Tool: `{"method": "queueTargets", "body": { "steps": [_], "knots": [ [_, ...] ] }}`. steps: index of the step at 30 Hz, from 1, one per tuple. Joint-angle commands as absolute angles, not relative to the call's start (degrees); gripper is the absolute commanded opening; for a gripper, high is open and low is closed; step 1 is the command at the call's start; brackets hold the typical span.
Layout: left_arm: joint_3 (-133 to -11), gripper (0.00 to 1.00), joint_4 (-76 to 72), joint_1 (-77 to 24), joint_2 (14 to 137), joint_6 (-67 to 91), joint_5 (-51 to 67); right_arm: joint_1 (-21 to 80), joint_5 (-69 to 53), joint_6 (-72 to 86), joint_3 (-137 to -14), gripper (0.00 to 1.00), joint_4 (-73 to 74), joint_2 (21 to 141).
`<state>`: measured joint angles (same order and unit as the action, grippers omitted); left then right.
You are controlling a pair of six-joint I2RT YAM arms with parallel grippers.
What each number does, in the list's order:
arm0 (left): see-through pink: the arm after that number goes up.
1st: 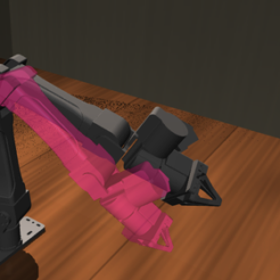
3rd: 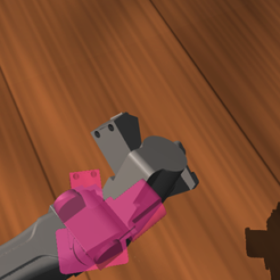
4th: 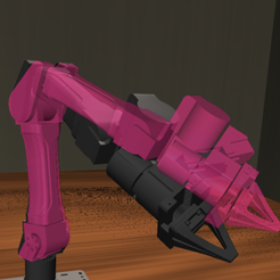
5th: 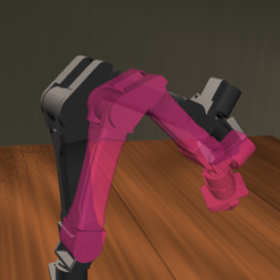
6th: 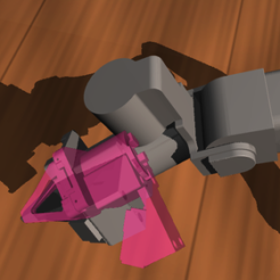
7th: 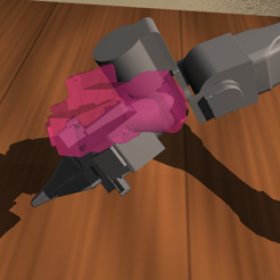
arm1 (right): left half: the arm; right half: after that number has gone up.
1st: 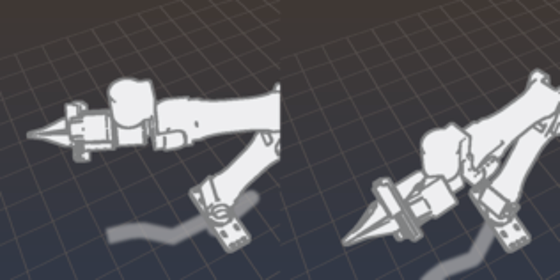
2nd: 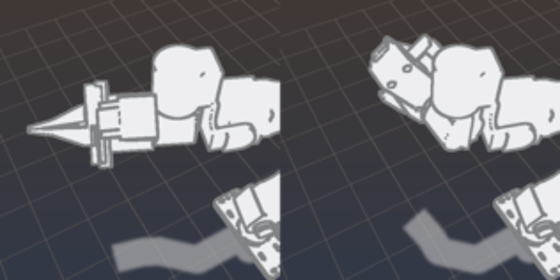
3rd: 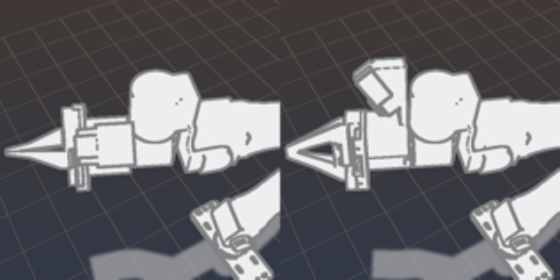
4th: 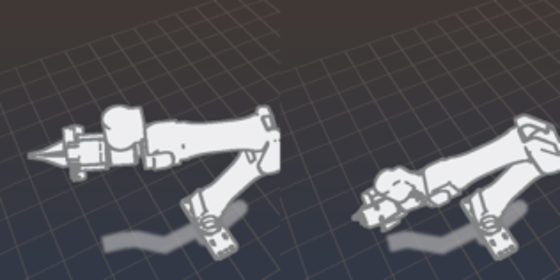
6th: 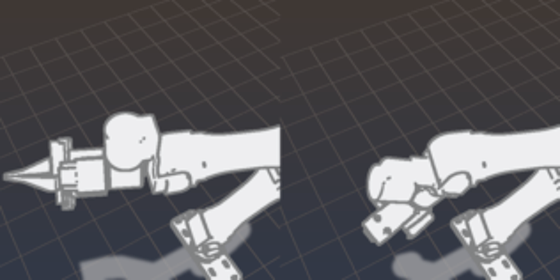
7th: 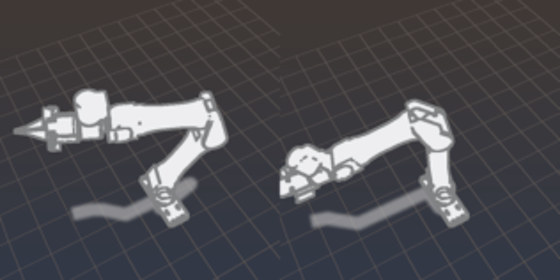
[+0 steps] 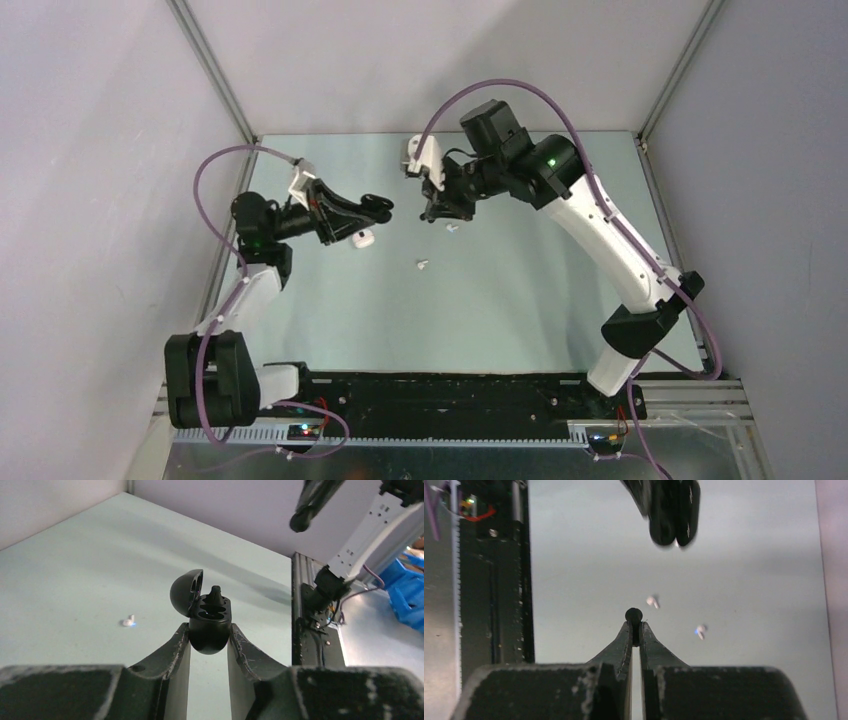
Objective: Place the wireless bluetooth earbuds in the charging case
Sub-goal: Insert the left earbud into the left side groove of the charging case.
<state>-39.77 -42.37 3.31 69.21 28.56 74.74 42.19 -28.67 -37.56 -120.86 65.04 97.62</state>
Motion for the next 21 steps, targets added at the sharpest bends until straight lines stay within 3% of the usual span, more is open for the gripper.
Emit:
{"method": "queueTargets", "body": {
  "steps": [1, 8, 15, 21],
  "knots": [
    [-37.9, 0.00, -52.3, -1.0, 69.1, 28.3, 78.9, 49.2, -25.5, -32.3, -126.7, 0.00, 66.8, 99.7],
    [-33.4, 0.00, -52.5, -6.6, 64.7, 25.7, 77.5, 52.9, -23.4, -25.3, -135.8, 0.00, 64.8, 105.5],
    [-32.0, 0.00, -48.2, -8.1, 60.6, 22.4, 76.4, 54.6, -24.1, -24.2, -135.0, 0.00, 65.1, 106.1],
    [-33.2, 0.00, -36.1, -8.1, 57.8, 13.9, 75.7, 54.7, -24.0, -24.1, -131.2, 0.00, 64.6, 105.1]
  ]
}}
